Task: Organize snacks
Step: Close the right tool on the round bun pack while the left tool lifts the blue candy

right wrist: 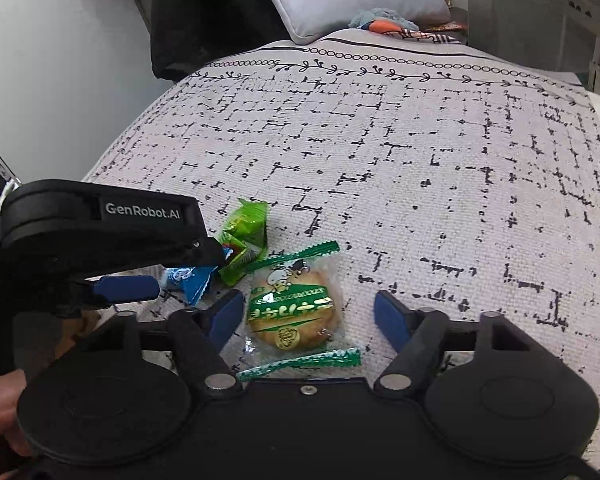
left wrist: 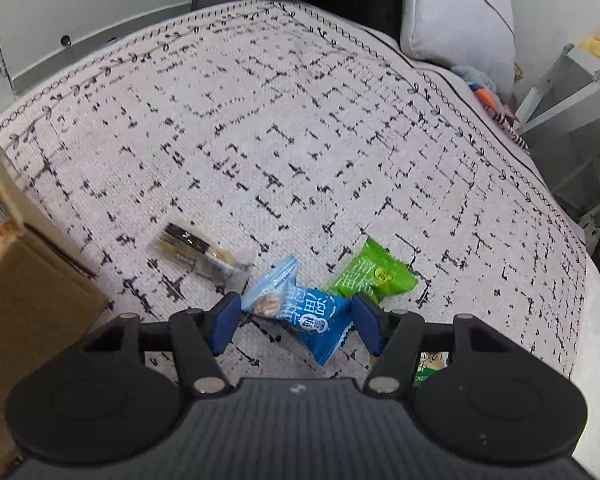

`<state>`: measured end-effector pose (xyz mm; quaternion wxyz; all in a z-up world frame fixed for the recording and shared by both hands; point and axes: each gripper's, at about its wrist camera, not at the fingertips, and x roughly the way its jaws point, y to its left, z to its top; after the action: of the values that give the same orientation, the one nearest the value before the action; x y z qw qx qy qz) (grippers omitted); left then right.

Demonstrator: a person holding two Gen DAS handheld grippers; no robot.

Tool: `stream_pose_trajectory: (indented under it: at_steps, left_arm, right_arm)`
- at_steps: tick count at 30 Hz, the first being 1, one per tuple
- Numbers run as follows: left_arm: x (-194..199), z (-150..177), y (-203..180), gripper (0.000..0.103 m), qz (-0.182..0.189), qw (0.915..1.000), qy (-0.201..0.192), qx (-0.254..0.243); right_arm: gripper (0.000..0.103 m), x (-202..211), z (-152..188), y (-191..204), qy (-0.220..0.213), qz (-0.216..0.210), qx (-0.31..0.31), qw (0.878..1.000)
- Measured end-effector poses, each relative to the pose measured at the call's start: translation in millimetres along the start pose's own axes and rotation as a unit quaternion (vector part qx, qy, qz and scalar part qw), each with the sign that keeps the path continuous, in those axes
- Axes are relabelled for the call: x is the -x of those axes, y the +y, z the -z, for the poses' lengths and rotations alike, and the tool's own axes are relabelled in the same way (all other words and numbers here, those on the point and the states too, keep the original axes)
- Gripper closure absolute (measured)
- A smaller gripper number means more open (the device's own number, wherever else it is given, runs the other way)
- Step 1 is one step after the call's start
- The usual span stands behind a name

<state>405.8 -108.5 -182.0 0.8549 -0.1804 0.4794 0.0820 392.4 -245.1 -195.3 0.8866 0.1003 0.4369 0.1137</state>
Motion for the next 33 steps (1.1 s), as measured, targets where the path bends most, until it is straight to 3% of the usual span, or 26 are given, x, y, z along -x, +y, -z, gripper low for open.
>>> stream_pose_trajectory:
  at_steps: [2, 9, 18, 33]
  left_arm:
    - [-1, 2, -2, 0.044, -0.003, 1.0, -0.004, -0.006]
    - [6, 9, -3, 0.083, 0.008, 0.9998, 0.002, -0.018]
    - [35, 15, 2, 0.086, 0.009, 0.9996, -0.003, -0.026]
    - [115, 25, 12, 0.086, 0.064, 0.9964, -0.025, -0.05]
  right_arm:
    - [0.045, 0, 0, -2, -0.003, 0.004, 0.001, 1.0]
    - [0.055, 4, 0, -9, -0.006, -0.002, -0.022, 1.0]
    - [0.057, 17, 5, -10, -0.009, 0.011, -0.038, 0.999]
    - [0.058, 82, 18, 7, -0.036, 0.042, -0.055, 0.997]
